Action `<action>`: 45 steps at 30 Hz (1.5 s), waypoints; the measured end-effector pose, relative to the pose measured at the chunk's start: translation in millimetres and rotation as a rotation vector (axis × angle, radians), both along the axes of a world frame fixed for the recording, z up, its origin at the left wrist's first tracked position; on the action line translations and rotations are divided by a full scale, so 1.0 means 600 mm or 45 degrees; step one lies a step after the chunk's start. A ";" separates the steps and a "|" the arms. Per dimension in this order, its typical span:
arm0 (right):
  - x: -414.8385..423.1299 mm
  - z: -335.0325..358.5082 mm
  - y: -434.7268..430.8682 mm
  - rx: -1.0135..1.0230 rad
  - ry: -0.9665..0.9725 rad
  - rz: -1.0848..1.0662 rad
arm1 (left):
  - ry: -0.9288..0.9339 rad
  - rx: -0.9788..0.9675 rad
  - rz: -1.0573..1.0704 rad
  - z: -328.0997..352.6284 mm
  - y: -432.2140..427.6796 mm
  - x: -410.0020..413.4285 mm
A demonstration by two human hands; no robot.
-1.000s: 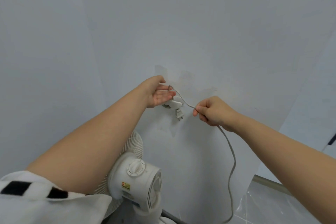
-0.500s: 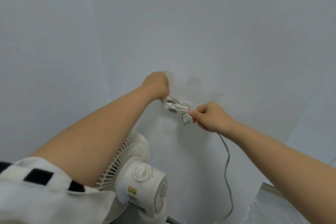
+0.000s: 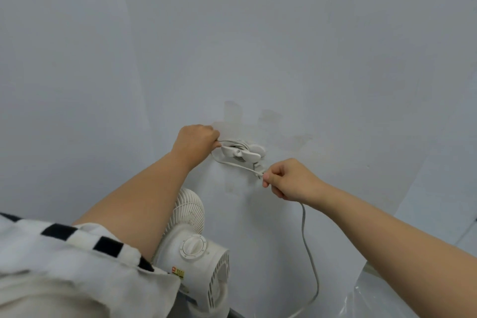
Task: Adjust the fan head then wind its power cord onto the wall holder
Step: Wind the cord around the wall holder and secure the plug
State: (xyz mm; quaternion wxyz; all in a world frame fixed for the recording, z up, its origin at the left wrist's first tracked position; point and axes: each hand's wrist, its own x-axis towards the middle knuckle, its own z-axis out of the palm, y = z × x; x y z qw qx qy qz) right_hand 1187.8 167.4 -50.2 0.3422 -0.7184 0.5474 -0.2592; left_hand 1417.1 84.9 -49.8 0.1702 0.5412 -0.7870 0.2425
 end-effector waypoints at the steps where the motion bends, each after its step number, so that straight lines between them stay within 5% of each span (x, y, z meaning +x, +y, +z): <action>1: 0.000 0.000 -0.001 -0.002 -0.008 -0.004 | 0.012 -0.009 0.007 -0.003 -0.002 -0.002; 10: 0.001 -0.001 -0.005 0.017 -0.046 -0.004 | 0.059 0.001 0.121 -0.015 -0.007 -0.019; 20: -0.007 -0.011 -0.007 0.098 -0.056 -0.074 | 1.076 0.496 0.304 -0.084 0.001 -0.066; 26: -0.011 -0.013 -0.005 0.163 0.002 -0.067 | 1.448 0.556 0.239 -0.102 0.016 -0.100; 30: -0.009 -0.022 -0.004 0.235 0.130 -0.022 | 1.534 0.566 0.221 -0.106 0.032 -0.117; 35: -0.014 -0.041 -0.005 0.201 0.440 -0.106 | 1.292 0.670 0.183 -0.119 0.061 -0.152; 45: -0.039 -0.066 -0.013 0.103 0.772 -0.328 | 1.639 0.680 -0.124 -0.088 0.079 -0.165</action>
